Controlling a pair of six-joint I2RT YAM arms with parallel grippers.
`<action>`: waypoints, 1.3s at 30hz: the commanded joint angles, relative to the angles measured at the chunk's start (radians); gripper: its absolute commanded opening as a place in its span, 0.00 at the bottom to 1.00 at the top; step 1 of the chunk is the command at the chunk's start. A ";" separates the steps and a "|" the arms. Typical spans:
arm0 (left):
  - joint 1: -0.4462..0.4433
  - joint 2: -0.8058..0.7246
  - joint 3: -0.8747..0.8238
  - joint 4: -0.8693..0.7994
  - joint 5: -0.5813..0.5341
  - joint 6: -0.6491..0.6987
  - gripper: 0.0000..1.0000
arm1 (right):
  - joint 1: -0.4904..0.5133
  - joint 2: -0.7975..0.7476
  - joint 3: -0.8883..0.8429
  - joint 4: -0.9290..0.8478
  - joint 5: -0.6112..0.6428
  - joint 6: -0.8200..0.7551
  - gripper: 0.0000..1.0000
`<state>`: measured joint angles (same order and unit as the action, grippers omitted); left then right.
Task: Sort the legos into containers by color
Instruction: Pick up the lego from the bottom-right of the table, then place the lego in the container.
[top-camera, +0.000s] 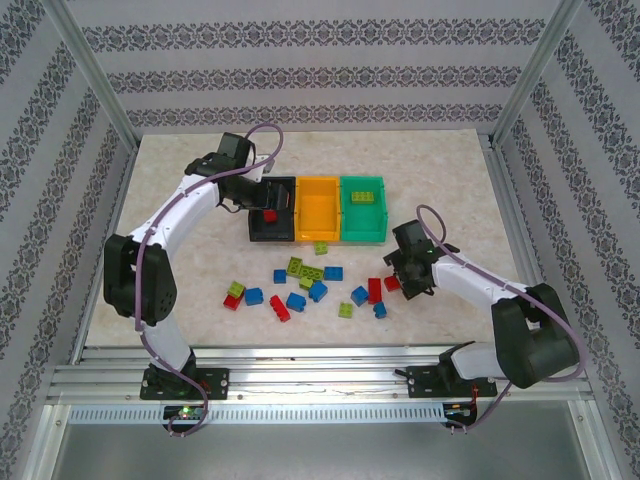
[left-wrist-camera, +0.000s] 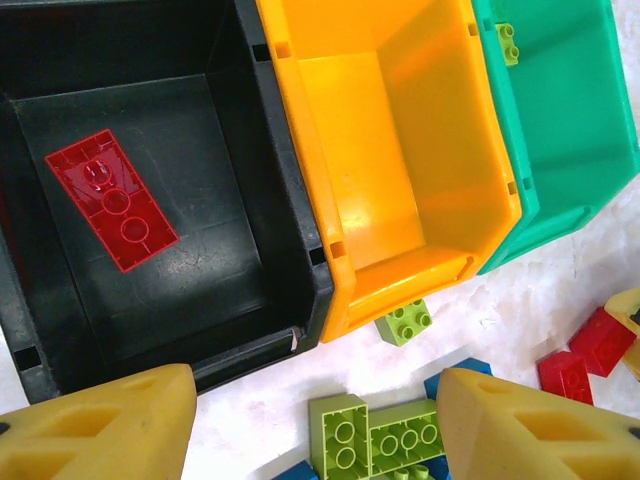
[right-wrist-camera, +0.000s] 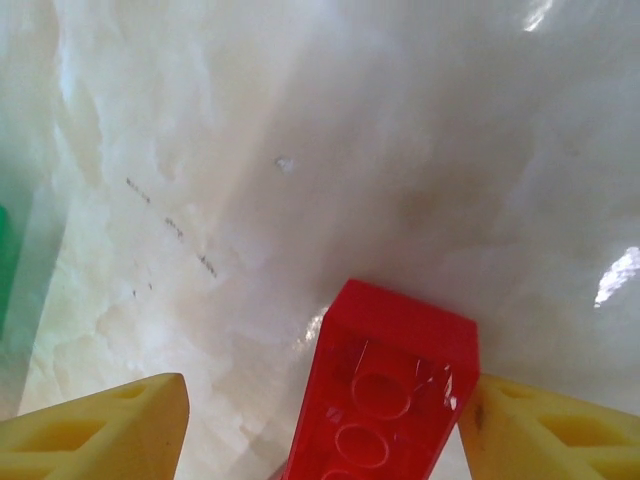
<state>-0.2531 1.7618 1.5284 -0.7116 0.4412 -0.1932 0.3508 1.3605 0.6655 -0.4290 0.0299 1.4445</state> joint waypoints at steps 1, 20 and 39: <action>0.004 -0.051 -0.010 0.032 0.009 -0.012 0.65 | -0.017 0.010 -0.001 -0.021 0.017 0.006 0.69; 0.003 -0.085 -0.021 0.011 -0.076 0.034 0.65 | 0.017 0.003 0.059 0.011 0.060 -0.081 0.21; 0.203 -0.027 -0.103 0.126 0.066 -0.142 0.64 | 0.297 0.316 0.739 0.046 0.004 -0.720 0.16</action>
<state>-0.0772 1.7123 1.4471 -0.6376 0.4541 -0.2897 0.6186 1.5894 1.3384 -0.3843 0.1154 0.8642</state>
